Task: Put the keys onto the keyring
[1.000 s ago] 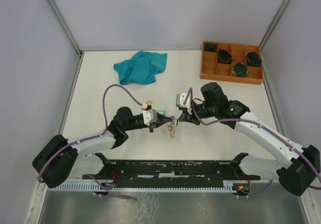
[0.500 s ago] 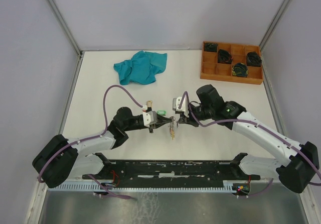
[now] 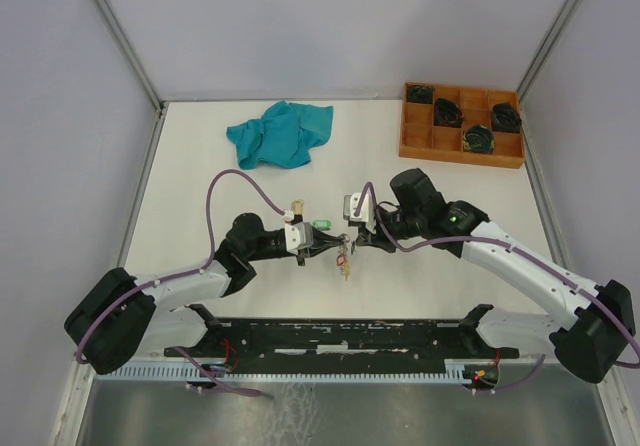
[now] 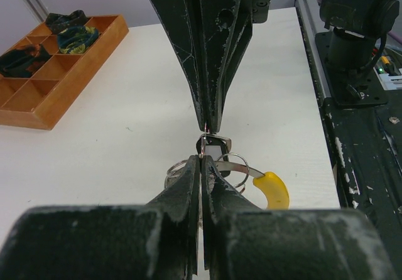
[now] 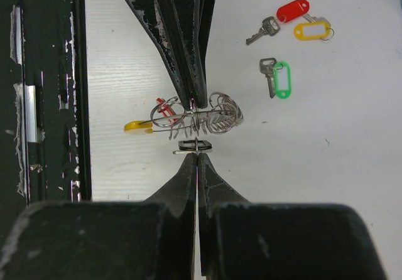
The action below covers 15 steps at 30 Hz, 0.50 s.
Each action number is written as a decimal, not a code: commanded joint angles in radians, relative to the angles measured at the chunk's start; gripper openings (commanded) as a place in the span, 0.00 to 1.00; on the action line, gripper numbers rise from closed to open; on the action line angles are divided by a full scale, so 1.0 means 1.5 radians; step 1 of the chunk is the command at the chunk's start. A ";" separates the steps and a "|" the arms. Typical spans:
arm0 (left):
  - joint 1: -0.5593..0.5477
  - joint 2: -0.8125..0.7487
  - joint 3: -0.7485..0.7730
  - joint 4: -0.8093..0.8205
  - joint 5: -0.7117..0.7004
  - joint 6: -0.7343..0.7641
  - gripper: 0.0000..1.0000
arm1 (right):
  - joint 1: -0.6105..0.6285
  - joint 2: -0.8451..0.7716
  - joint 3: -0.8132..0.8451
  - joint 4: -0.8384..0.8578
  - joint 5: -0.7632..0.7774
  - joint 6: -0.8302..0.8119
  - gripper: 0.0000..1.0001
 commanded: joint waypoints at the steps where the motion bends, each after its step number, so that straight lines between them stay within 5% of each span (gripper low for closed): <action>1: -0.002 -0.002 0.013 0.033 0.019 0.022 0.03 | 0.005 0.004 0.027 0.004 0.007 -0.008 0.01; 15: -0.002 0.011 0.022 0.028 0.028 0.012 0.03 | 0.011 -0.008 0.019 0.019 0.007 -0.011 0.01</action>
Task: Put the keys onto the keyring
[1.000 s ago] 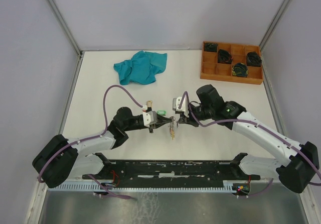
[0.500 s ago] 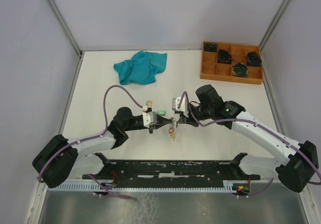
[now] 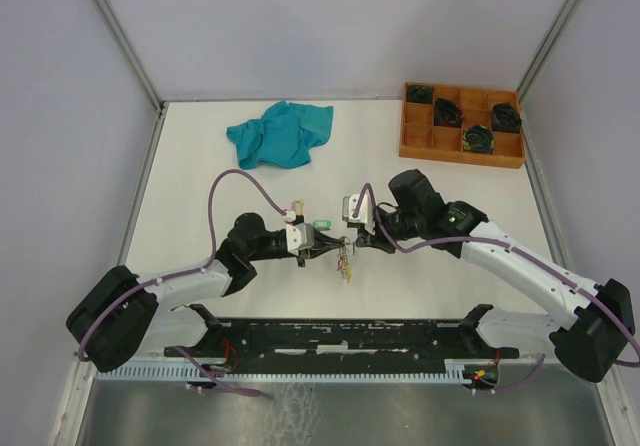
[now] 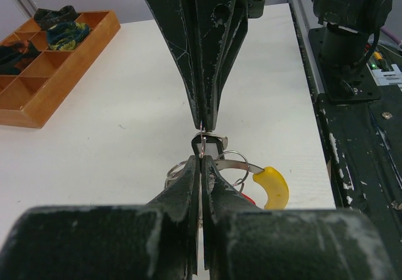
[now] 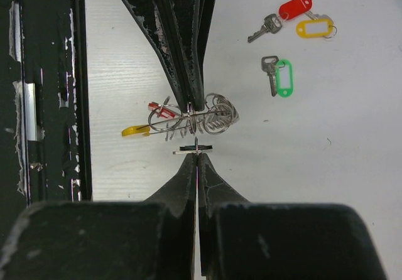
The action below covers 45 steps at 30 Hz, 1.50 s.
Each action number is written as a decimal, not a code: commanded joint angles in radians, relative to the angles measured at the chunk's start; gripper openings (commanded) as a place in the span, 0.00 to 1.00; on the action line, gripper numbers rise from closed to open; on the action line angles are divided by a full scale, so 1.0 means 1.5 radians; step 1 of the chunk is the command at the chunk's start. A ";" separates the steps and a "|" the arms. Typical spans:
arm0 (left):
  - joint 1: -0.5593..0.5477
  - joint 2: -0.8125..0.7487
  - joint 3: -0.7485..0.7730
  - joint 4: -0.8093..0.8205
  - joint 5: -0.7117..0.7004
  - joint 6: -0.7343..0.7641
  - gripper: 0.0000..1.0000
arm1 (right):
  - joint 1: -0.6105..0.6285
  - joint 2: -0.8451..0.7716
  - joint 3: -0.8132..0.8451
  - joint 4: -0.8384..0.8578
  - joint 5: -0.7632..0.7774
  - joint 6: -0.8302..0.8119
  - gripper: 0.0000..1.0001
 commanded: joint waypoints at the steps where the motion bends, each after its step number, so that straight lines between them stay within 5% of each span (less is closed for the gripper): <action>1: -0.002 0.003 0.023 0.029 0.015 0.012 0.03 | 0.007 -0.011 0.020 0.023 -0.004 -0.012 0.01; 45: -0.002 0.016 0.036 0.026 0.007 -0.021 0.03 | 0.033 -0.011 0.029 0.018 0.005 -0.021 0.01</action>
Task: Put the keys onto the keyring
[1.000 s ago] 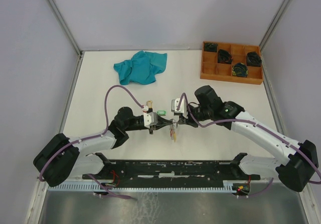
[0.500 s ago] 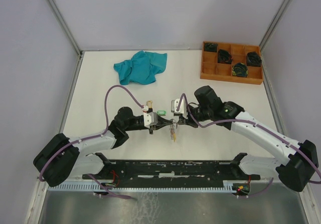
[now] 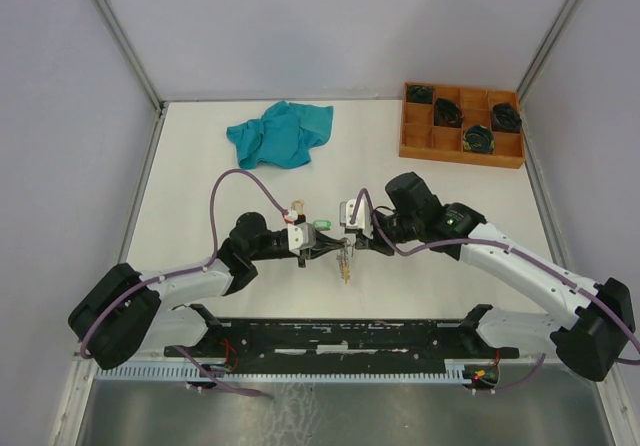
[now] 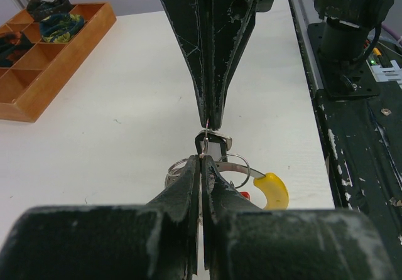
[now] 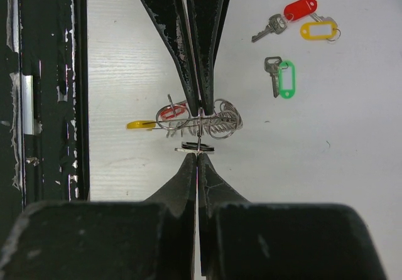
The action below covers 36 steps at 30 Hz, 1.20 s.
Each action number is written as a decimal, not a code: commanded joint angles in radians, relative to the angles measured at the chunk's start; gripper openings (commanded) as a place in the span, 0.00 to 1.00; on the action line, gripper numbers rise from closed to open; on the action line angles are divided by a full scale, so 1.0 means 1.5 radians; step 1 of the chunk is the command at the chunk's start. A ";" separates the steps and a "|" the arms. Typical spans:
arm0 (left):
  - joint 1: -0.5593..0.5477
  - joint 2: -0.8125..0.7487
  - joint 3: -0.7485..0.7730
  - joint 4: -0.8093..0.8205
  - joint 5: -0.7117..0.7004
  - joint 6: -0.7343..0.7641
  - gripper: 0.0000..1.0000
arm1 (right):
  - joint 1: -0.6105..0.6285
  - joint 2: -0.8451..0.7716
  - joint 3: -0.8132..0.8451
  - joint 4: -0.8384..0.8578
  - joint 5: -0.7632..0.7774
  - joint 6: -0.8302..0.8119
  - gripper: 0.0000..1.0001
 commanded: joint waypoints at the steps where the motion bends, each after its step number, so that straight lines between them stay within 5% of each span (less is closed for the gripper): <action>1: -0.002 0.002 0.036 0.030 0.003 -0.022 0.03 | 0.014 -0.012 0.029 0.024 -0.007 -0.004 0.01; 36: -0.010 -0.012 0.048 0.030 -0.018 -0.069 0.03 | 0.052 0.039 0.069 0.024 0.035 0.014 0.01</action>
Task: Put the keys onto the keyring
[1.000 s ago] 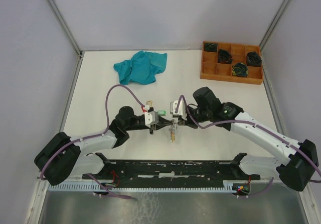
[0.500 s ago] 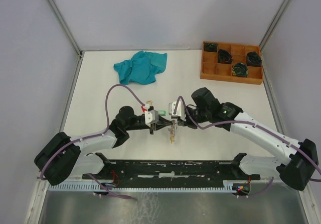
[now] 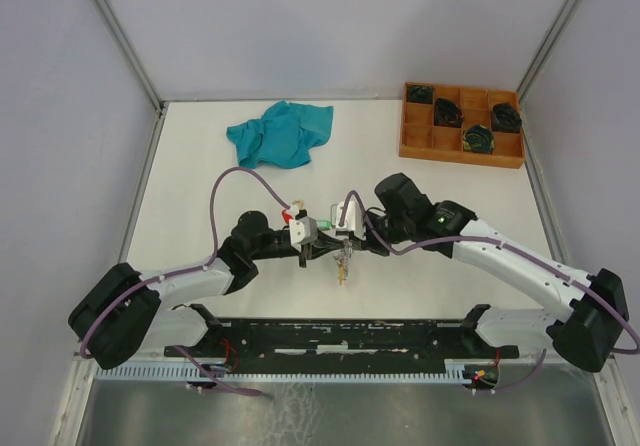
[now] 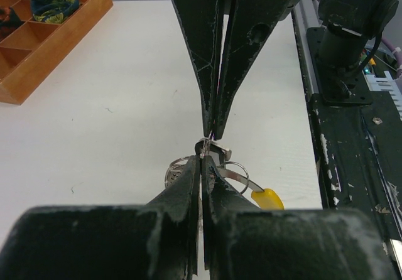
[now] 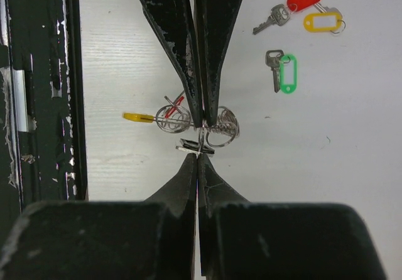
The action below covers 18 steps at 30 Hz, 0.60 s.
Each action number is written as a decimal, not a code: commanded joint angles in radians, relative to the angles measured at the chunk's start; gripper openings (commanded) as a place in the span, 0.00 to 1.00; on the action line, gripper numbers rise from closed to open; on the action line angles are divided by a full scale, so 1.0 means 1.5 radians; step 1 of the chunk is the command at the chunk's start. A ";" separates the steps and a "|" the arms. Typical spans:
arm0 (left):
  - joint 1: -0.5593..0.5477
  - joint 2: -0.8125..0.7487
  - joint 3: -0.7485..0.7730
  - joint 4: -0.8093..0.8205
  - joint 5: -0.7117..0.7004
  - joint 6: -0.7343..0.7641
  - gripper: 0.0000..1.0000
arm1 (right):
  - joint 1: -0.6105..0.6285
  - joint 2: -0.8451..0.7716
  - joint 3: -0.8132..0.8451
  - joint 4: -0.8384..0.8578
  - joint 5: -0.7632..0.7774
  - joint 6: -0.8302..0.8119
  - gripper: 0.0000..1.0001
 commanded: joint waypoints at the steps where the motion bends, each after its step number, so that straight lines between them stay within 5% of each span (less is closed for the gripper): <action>1: -0.011 -0.015 0.040 0.055 0.000 -0.025 0.03 | 0.017 0.013 0.044 0.049 -0.022 0.009 0.01; 18: -0.020 -0.042 0.042 -0.007 -0.053 -0.019 0.03 | 0.023 -0.001 0.057 0.022 0.004 0.006 0.01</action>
